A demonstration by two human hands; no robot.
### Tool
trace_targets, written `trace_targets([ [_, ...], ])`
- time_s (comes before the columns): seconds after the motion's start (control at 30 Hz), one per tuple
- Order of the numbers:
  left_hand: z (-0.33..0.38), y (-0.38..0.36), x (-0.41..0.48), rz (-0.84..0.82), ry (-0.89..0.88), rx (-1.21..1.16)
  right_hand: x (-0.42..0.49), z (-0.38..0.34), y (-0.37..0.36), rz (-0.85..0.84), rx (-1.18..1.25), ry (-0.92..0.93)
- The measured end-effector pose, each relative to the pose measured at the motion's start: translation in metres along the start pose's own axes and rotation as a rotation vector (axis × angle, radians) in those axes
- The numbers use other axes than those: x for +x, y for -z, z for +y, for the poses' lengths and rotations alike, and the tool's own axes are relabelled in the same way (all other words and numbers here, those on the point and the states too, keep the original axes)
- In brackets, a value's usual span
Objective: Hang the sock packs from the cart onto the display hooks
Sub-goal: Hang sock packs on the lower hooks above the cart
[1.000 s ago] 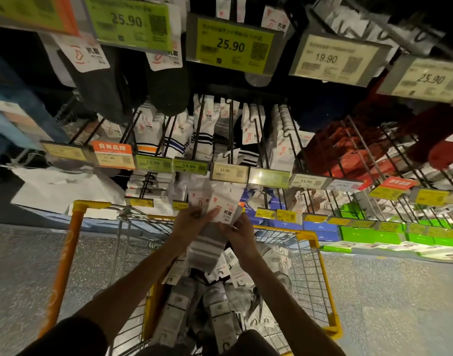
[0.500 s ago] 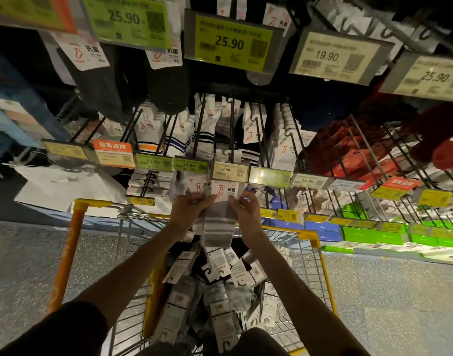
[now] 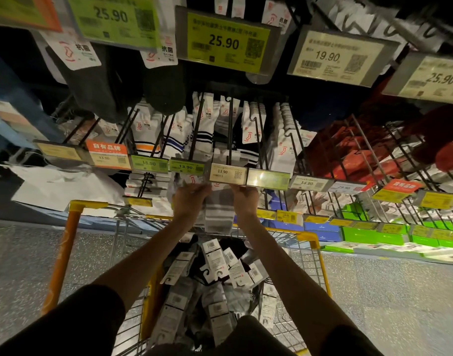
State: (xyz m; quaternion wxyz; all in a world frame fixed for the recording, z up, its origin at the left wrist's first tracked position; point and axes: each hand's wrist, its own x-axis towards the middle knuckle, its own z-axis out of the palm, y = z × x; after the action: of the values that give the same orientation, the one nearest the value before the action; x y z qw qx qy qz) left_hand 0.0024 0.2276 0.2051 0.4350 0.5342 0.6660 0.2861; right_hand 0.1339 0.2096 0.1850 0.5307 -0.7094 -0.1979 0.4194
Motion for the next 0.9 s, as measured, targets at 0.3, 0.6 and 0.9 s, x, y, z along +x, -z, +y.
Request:
trace_targets([
  [0.3,-0.029,0.005,-0.016,-0.029,0.145,0.159,0.008,0.0,-0.012,0.129,-0.041,-0.111],
  [0.6,-0.04,0.003,-0.037,-0.275,0.22,-0.285,-0.048,0.047,0.024,-0.485,-0.098,-0.14],
  [0.9,-0.032,0.001,-0.047,-0.326,0.032,-0.261,-0.052,0.04,0.052,-0.37,-0.12,0.037],
])
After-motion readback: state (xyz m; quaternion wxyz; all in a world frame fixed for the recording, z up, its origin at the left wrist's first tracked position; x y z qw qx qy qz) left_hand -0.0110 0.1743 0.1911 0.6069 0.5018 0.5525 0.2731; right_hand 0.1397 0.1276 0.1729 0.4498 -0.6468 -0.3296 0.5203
